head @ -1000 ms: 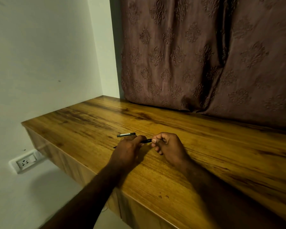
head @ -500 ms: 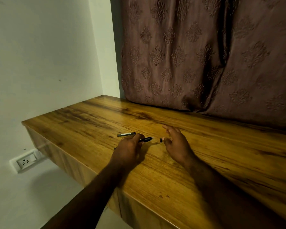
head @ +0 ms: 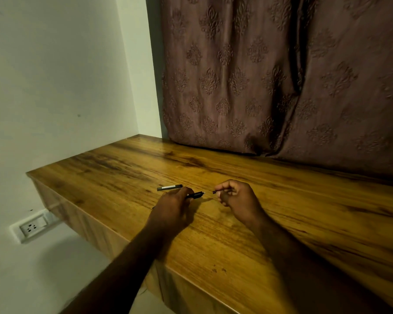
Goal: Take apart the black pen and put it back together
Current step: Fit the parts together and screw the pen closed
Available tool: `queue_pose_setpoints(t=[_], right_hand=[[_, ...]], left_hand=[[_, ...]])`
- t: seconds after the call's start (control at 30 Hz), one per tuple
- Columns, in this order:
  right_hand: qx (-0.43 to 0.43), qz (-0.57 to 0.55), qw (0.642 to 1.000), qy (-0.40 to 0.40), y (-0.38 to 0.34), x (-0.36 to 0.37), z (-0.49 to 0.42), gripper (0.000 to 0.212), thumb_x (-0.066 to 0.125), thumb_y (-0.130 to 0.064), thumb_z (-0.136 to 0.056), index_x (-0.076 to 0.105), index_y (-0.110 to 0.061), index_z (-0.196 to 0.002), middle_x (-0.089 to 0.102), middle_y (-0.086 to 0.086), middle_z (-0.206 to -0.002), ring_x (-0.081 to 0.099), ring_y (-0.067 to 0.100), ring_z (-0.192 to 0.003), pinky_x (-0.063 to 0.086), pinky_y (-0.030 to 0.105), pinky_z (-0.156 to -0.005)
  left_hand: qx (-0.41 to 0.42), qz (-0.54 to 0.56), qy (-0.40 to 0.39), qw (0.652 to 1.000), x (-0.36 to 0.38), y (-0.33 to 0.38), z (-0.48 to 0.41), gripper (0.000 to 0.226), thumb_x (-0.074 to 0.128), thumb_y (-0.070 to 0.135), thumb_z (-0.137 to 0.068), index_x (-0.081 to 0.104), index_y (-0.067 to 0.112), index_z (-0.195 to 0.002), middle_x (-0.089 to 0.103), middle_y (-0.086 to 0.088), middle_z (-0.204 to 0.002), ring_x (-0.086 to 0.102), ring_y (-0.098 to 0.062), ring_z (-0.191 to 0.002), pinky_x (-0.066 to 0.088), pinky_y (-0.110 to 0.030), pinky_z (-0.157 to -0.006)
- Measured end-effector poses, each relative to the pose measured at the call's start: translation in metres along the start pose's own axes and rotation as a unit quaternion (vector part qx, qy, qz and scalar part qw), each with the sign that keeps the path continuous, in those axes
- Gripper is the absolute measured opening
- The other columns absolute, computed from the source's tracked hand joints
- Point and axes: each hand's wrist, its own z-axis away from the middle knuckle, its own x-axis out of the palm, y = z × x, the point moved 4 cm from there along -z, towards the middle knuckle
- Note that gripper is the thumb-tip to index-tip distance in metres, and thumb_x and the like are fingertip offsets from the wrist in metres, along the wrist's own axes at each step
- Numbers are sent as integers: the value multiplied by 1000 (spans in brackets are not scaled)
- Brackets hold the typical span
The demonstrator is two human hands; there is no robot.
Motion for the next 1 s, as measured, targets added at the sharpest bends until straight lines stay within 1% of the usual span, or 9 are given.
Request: queue_pose_setpoints(t=[0.1, 0.17, 0.37, 0.53, 0.63, 0.73, 0.87, 0.93, 1.0], right_hand=[[9, -45, 999, -23, -3, 6, 2, 15, 61, 4, -87, 68, -9, -91, 66, 6, -75, 62, 11, -63, 52, 22, -58], [13, -59, 998, -31, -5, 12, 2, 12, 60, 6, -87, 67, -2, -94, 66, 7, -73, 62, 5, -56, 52, 17, -54], [11, -76, 997, -23, -4, 15, 1, 12, 61, 4, -88, 67, -5, -92, 66, 10, -71, 59, 6, -52, 51, 20, -53], [2, -42, 998, -52, -5, 19, 3, 16, 60, 1, -89, 66, -14, -86, 66, 10, -70, 59, 14, -57, 51, 24, -56], [14, -43, 997, -57, -4, 22, 2, 11, 58, -2, -91, 66, -9, -88, 65, 8, -69, 56, 14, -55, 46, 22, -50], [14, -40, 997, -72, -4, 25, 2, 9, 57, -9, -94, 64, -6, -89, 64, 4, -70, 55, 13, -56, 44, 21, -48], [16, -19, 997, -74, -7, 30, 4, 28, 53, -24, -97, 61, -6, -78, 61, 5, -61, 49, 12, -45, 42, 28, -50], [37, -24, 997, -65, -8, 32, 5, 39, 48, -33, -99, 61, -8, -71, 58, 6, -57, 46, 11, -41, 40, 27, -48], [44, -30, 997, -51, -9, 33, 6, 47, 46, -41, -98, 63, -8, -69, 59, 6, -55, 47, 12, -41, 40, 24, -45]], left_hand=[[9, -9, 1, 1000, 2, -1, -1, 22, 51, 38, -95, 60, 18, -94, 65, -1, -76, 60, -16, -63, 48, -33, -52], [10, -13, 0, 1000, 2, -2, -1, 18, 52, 35, -94, 59, 18, -94, 65, -1, -76, 60, -16, -63, 46, -31, -51], [27, -17, 8, 999, 1, 1, -1, 14, 54, 27, -93, 59, 14, -92, 65, -3, -74, 59, -18, -60, 38, -24, -51], [26, -3, -6, 1000, 1, 1, 0, 17, 52, 32, -93, 60, 17, -94, 64, 1, -78, 59, -14, -62, 47, -33, -50], [30, 7, -4, 1000, 0, 3, 0, 22, 49, 35, -92, 61, 17, -95, 65, 1, -79, 60, -15, -62, 48, -34, -50], [39, 4, -5, 999, -1, 3, 1, 19, 49, 32, -92, 61, 18, -98, 67, 0, -83, 61, -15, -66, 50, -34, -53], [49, 12, 6, 999, -4, 8, 2, 24, 49, 38, -93, 61, 17, -97, 66, 0, -82, 60, -14, -64, 49, -33, -52], [45, 14, 17, 999, -6, 13, 2, 37, 43, 48, -94, 62, 16, -96, 66, -1, -81, 60, -14, -65, 48, -31, -53], [44, 8, 20, 999, -7, 15, 2, 40, 42, 49, -94, 61, 14, -97, 65, -3, -82, 60, -16, -68, 49, -33, -57]])
